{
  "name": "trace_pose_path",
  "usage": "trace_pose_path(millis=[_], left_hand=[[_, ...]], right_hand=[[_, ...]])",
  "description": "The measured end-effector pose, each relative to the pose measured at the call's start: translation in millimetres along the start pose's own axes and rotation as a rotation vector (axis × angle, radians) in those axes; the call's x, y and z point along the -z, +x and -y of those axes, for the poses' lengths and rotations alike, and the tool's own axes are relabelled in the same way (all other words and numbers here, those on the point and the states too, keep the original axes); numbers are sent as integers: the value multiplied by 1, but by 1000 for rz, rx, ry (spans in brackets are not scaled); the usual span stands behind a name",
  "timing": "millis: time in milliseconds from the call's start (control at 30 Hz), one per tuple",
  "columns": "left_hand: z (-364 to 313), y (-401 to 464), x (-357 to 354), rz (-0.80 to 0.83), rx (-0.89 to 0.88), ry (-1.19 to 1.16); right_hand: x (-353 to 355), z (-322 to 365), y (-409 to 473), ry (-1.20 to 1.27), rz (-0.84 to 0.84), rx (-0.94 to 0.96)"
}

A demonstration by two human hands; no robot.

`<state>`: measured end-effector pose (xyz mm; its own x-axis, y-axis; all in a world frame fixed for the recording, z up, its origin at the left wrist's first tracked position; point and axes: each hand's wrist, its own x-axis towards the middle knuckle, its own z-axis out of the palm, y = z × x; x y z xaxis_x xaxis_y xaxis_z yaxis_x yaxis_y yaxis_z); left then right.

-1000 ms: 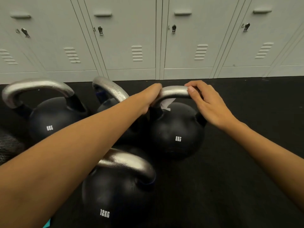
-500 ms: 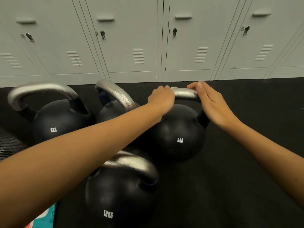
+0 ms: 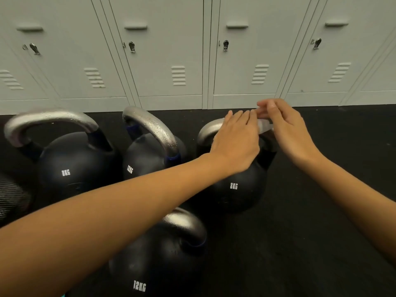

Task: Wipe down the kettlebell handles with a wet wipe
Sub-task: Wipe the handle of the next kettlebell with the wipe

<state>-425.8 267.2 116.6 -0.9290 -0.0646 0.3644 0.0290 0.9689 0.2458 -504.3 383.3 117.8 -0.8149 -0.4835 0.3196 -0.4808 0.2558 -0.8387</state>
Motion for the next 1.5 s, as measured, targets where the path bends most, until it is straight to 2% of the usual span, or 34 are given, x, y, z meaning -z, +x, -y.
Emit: trace_pose_path(millis=[133, 200, 300, 400, 500, 600, 667, 733, 1000, 1100, 1233, 1400, 1500], left_hand=[[4, -4, 25, -6, 170, -435], [14, -11, 34, -44, 236, -483], [36, -21, 43, -39, 216, -343], [56, -31, 48, 96, 200, -151], [67, -39, 50, 162, 217, 3], [70, -40, 49, 178, 206, 134], [72, -37, 50, 172, 220, 179], [73, -35, 52, 172, 228, 175], [70, -30, 49, 182, 214, 68], [72, -30, 49, 208, 264, -58], [71, -27, 50, 229, 310, -160], [63, -24, 46, 248, 338, -162], [59, -23, 44, 270, 371, -179]], right_hand=[[-5, 6, -6, -96, 124, 78], [-6, 8, -5, -160, 155, 85], [-13, 11, 3, -436, 218, 156], [-27, 23, 11, -642, 288, 190], [-51, 36, 21, -873, 315, 239], [-77, 36, 17, -1011, 299, 416], [-79, 31, 10, -1024, 237, 517], [-68, 25, 8, -983, 234, 513], [-11, 0, 1, -567, 160, 164], [-16, 5, 9, -655, 145, 107], [-41, 29, 17, -835, 205, 192], [-55, 32, 17, -871, 233, 271], [-33, 21, 16, -756, 269, 172]])
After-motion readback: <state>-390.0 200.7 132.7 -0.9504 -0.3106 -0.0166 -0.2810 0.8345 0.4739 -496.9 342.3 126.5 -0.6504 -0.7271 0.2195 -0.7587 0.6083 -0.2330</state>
